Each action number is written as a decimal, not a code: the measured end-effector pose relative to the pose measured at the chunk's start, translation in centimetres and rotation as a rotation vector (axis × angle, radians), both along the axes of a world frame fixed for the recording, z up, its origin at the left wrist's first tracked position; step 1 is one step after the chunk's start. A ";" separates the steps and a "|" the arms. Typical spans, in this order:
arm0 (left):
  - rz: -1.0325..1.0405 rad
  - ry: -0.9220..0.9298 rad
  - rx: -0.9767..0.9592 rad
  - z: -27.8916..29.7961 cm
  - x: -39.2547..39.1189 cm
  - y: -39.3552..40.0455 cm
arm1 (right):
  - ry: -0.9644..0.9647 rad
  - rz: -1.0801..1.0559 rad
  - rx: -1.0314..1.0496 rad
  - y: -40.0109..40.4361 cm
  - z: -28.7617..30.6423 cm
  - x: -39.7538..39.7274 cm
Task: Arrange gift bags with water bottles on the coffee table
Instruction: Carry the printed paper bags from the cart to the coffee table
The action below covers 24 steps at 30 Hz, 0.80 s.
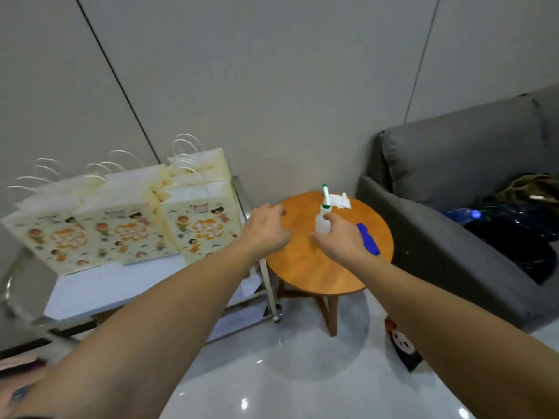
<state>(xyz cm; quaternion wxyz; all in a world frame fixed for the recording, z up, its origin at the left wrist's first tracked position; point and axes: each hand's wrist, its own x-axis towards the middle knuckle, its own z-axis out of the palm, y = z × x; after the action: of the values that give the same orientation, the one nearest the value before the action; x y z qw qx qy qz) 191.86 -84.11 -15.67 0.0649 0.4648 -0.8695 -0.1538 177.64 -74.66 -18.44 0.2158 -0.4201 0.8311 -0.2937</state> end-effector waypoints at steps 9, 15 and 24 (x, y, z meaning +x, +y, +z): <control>0.292 -0.035 -0.103 1.4 9.3 -8.6 | -0.038 0.302 0.004 -12.0 0.4 5.9; 0.383 0.007 -0.131 1.2 13.2 -15.8 | -0.046 0.358 0.002 -19.2 0.8 9.4; 0.266 0.079 -0.180 1.5 13.9 -26.1 | -0.004 0.259 0.023 -27.5 0.9 12.0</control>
<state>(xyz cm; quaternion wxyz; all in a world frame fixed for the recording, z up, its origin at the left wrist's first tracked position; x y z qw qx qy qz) 205.77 -110.26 -14.15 0.1600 0.5617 -0.8074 -0.0836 189.60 -102.12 -17.49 0.2585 -0.5208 0.7728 -0.2544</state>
